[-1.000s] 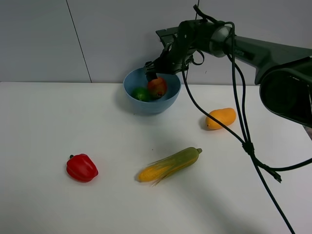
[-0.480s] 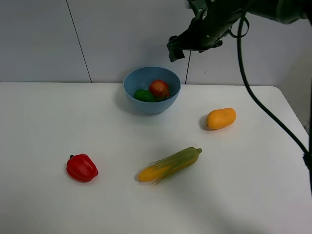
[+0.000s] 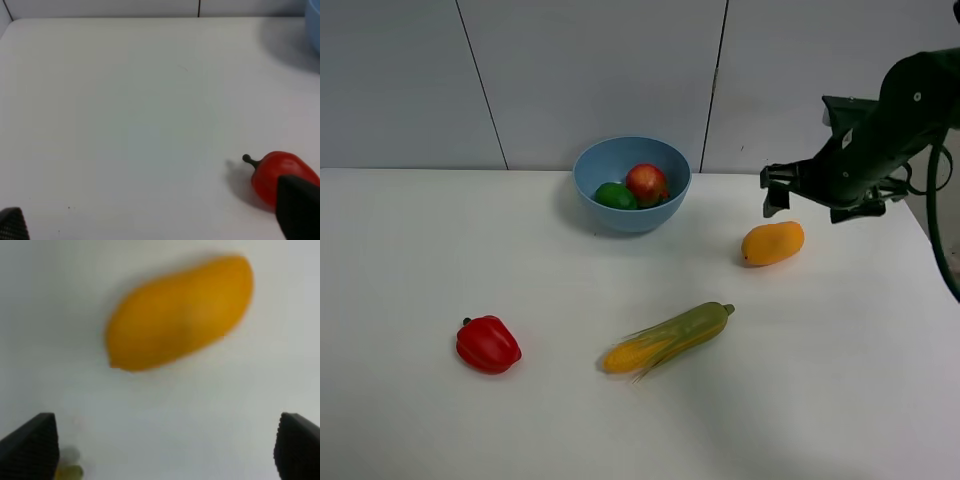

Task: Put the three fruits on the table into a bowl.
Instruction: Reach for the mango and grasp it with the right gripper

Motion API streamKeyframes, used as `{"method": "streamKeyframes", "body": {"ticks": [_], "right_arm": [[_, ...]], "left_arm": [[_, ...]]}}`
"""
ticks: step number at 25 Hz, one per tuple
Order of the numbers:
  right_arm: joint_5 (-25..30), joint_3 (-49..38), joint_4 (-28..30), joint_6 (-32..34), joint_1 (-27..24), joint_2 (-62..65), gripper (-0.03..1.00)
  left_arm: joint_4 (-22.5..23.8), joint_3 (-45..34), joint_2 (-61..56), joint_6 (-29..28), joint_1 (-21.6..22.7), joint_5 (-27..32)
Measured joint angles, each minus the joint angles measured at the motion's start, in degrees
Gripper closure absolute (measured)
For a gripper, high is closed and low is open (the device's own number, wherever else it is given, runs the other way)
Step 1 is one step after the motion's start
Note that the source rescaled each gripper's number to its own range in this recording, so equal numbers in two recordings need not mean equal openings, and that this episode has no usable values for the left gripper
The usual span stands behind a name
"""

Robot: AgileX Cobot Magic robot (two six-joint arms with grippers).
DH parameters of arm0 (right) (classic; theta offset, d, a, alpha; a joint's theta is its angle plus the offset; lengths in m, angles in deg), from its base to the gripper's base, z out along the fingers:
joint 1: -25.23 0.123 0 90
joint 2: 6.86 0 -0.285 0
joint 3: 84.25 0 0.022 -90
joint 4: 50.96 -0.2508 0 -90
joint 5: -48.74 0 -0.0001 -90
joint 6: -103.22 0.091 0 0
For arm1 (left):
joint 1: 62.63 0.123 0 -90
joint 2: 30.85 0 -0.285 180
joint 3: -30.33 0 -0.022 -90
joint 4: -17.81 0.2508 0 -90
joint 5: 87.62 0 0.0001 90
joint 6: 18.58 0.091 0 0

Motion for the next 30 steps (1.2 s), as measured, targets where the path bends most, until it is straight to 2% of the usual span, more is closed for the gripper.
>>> {"method": "streamKeyframes", "body": {"ticks": [4, 9, 16, 23, 30], "right_arm": [[-0.70, -1.99, -0.63, 5.95, -2.20, -1.28, 0.34], [-6.24, -2.06, -3.60, 9.49, -3.25, -5.15, 0.34], [-14.46, -2.06, -13.08, 9.83, -3.25, -13.90, 0.34], [-19.60, -2.06, -16.71, 9.83, -3.34, -16.52, 0.34], [-21.24, -2.06, -20.55, 9.78, -4.79, -18.34, 0.34]], "left_arm": [[0.00, 0.00, 0.00, 0.00, 0.00, 0.00], [0.00, 0.00, 0.00, 0.00, 0.00, 0.00], [0.00, 0.00, 0.00, 0.00, 0.00, 0.00], [0.00, 0.00, 0.00, 0.00, 0.00, 0.00], [0.00, 0.00, 0.00, 0.00, 0.00, 0.00]]}}
